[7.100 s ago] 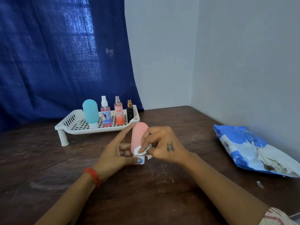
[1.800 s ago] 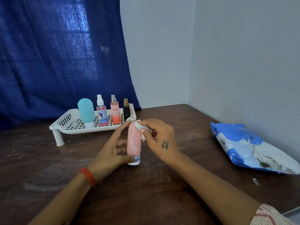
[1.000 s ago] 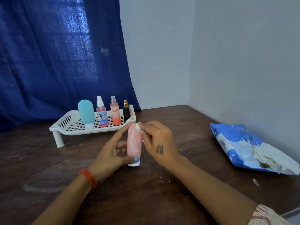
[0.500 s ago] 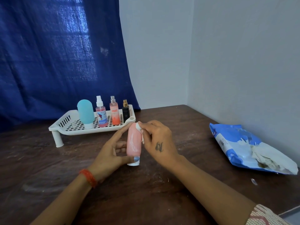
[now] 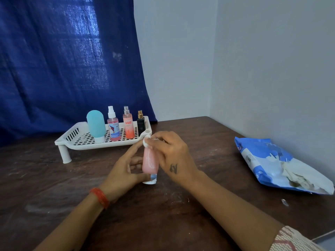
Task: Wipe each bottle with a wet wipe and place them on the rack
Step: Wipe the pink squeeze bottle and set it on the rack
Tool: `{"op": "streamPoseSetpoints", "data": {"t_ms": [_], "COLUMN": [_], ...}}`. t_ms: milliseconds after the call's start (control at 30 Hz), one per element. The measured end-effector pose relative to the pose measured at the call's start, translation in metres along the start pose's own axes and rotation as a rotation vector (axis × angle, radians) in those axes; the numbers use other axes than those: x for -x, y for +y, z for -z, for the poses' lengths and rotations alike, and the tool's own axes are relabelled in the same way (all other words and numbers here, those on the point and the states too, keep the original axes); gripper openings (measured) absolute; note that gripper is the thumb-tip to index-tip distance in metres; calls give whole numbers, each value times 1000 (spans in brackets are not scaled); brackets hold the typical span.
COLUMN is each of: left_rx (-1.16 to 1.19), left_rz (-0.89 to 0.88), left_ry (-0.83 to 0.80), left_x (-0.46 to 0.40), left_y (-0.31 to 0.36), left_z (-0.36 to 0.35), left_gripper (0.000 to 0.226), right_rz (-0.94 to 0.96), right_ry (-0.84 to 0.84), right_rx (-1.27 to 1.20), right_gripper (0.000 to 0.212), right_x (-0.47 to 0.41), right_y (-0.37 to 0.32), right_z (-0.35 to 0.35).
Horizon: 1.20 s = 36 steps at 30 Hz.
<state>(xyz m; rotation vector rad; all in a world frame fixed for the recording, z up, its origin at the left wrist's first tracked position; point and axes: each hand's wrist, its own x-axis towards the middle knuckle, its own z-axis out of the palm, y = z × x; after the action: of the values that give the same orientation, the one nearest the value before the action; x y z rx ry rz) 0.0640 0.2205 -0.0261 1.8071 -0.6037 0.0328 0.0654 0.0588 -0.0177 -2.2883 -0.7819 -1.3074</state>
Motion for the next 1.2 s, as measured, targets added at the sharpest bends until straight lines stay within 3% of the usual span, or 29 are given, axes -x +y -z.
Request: {"op": "streamPoseSetpoints", "data": {"t_ms": [133, 267, 367, 567, 667, 867, 1000, 1133, 1200], "left_rx": [-15, -17, -18, 1, 13, -1, -12, 9, 13], "left_rz": [-6, -2, 4, 20, 4, -11, -16, -13, -14], "left_ry": [-24, -29, -27, 1, 9, -12, -25, -44, -55], "left_x": [-1, -1, -1, -1, -1, 0, -1, -1, -1], "left_y": [1, 3, 2, -1, -1, -1, -1, -2, -2], "left_z": [1, 1, 1, 1, -1, 1, 2, 3, 3], "left_gripper": [97, 95, 96, 100, 102, 109, 108, 106, 105], "right_rz": [-279, -430, -248, 189, 227, -158, -425, -551, -582], "right_ry": [77, 2, 42, -52, -55, 9, -74, -144, -78], "right_rx": [-82, -56, -53, 131, 146, -2, -82, -155, -187], "right_gripper": [20, 25, 24, 49, 45, 31, 23, 21, 18], "right_x": [-3, -2, -3, -4, -6, -6, -6, -6, -5], "right_y": [0, 3, 1, 2, 2, 7, 7, 9, 10], "right_z": [-1, 1, 1, 4, 4, 2, 5, 7, 6]}}
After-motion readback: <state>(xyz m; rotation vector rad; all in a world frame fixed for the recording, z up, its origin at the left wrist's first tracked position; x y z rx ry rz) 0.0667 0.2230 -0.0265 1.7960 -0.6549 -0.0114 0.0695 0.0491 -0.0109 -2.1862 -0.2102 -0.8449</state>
